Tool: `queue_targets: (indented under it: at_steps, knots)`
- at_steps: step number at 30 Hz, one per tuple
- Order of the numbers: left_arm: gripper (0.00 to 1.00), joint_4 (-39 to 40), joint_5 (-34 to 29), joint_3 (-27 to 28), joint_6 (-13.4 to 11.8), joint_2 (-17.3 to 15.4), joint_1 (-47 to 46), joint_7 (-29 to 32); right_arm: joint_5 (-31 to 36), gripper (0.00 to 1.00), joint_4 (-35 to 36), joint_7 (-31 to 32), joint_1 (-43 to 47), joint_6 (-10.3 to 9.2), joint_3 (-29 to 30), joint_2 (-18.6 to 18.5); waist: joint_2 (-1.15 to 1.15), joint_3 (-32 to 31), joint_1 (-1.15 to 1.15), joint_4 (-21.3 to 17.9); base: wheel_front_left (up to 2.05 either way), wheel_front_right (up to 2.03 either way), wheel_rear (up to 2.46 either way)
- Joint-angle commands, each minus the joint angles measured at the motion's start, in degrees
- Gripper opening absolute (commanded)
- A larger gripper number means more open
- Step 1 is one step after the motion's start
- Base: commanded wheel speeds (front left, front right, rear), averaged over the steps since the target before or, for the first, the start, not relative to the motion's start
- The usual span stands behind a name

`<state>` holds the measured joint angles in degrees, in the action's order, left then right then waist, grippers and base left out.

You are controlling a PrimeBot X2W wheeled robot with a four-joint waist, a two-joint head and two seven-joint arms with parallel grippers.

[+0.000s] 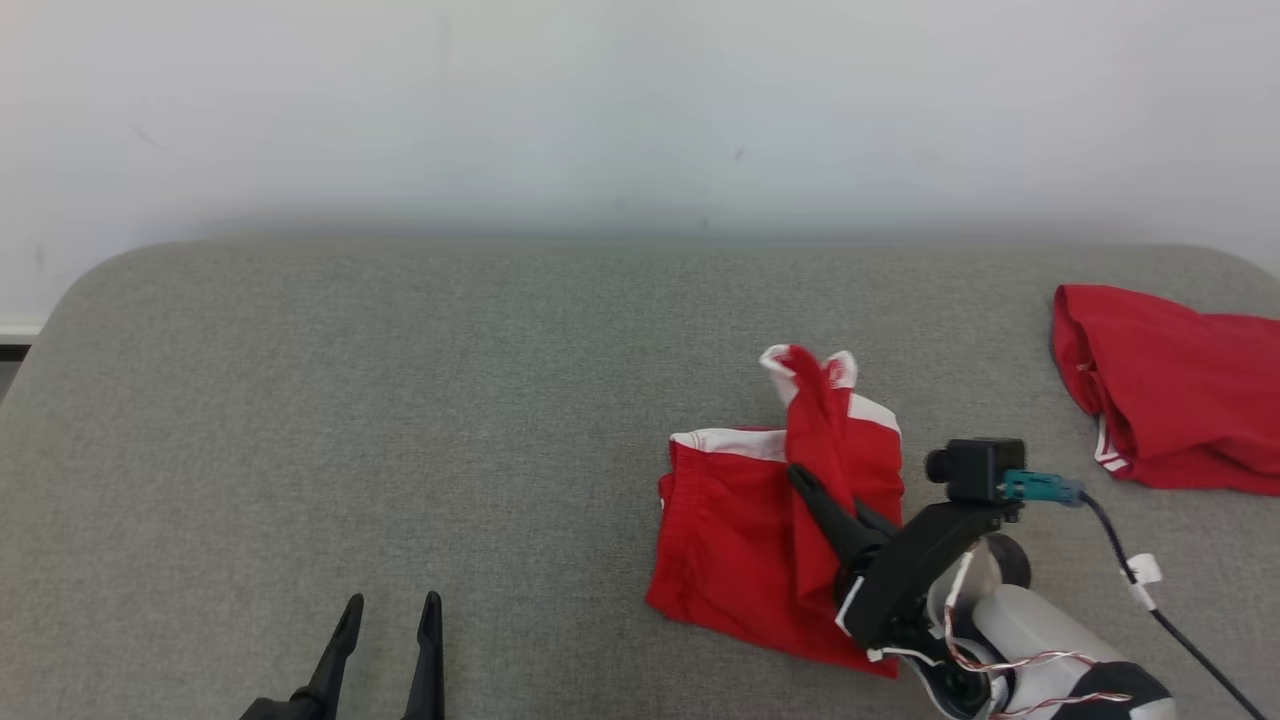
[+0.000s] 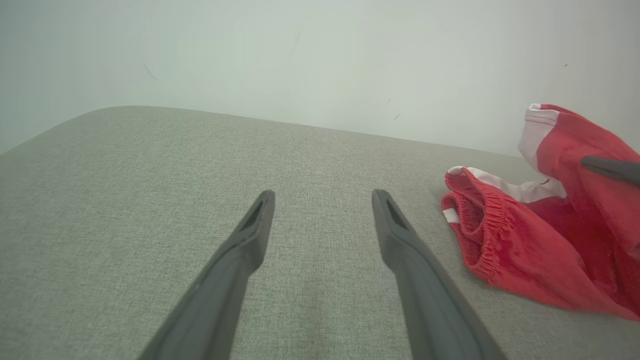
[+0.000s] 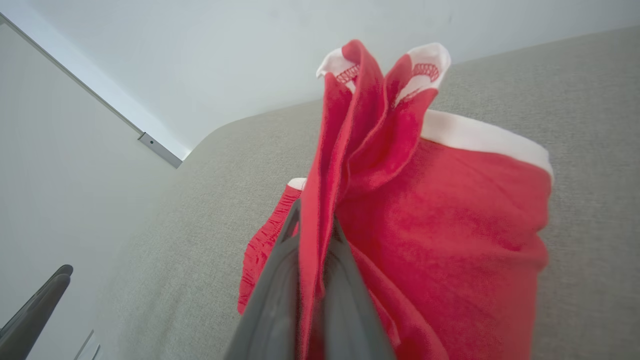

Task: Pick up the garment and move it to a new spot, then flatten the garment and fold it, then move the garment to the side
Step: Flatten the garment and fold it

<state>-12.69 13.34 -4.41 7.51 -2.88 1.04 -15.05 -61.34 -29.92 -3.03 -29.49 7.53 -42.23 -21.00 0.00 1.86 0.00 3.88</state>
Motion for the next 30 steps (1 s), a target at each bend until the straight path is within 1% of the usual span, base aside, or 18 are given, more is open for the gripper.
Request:
queue_targets:
  at_steps: [1,6,11,16,18,19,20,25,30]
  knots:
    - [1.00,-0.2,0.3,-0.3,-0.1,0.0,-0.6,-0.1,0.9,0.00,-0.8,0.4,-0.7,-0.13,-0.1,1.1,0.00,0.4,0.00,1.0,0.00,0.00,0.00]
    - [1.00,-0.5,0.9,-1.1,-0.1,0.0,-1.5,-0.1,2.6,0.00,-4.4,1.8,-1.6,-0.12,-0.6,4.7,0.00,1.1,0.00,2.5,0.00,0.00,0.00]
    - [1.00,-0.6,1.6,-1.5,-0.1,0.0,-2.2,-0.1,4.1,0.00,-8.3,1.7,-2.5,-0.06,-0.8,8.0,0.00,1.9,0.00,3.4,0.00,0.00,0.00]
    - [1.00,-0.8,1.9,-1.9,-0.1,0.0,-2.6,-0.1,6.2,0.00,-13.2,0.7,-3.5,-0.06,-1.5,10.5,0.00,2.4,0.00,4.1,0.00,0.00,0.00]
    - [1.00,-0.9,2.0,-1.9,-0.1,0.0,-2.7,-0.1,6.3,0.00,-13.9,0.4,-3.6,-0.06,-1.7,10.9,0.00,2.4,0.00,4.2,0.00,0.00,0.00]
    - [1.00,-1.0,2.1,-1.8,-0.1,0.0,-2.9,-0.1,6.6,0.48,-14.8,-0.3,-4.1,-0.06,-1.8,11.5,0.00,2.4,0.00,4.3,0.00,0.00,0.00]
    - [1.00,-1.0,2.1,-1.6,-0.1,0.0,-2.9,-0.1,6.3,1.00,-14.8,-0.8,-4.1,-0.06,-1.8,11.8,0.00,2.3,0.00,4.2,0.00,0.00,0.00]
    - [1.00,-1.1,1.8,-1.0,-0.1,0.0,-2.2,-0.1,5.3,1.00,-13.4,-3.4,-4.1,-0.07,-1.6,10.9,0.00,1.6,0.00,3.8,0.00,0.00,0.00]
    - [1.00,-1.0,1.3,-0.2,-0.1,0.0,-1.2,-0.1,4.4,1.00,-10.2,-7.6,-2.7,-0.06,-0.1,7.4,0.00,0.6,0.00,2.9,0.00,0.00,0.00]
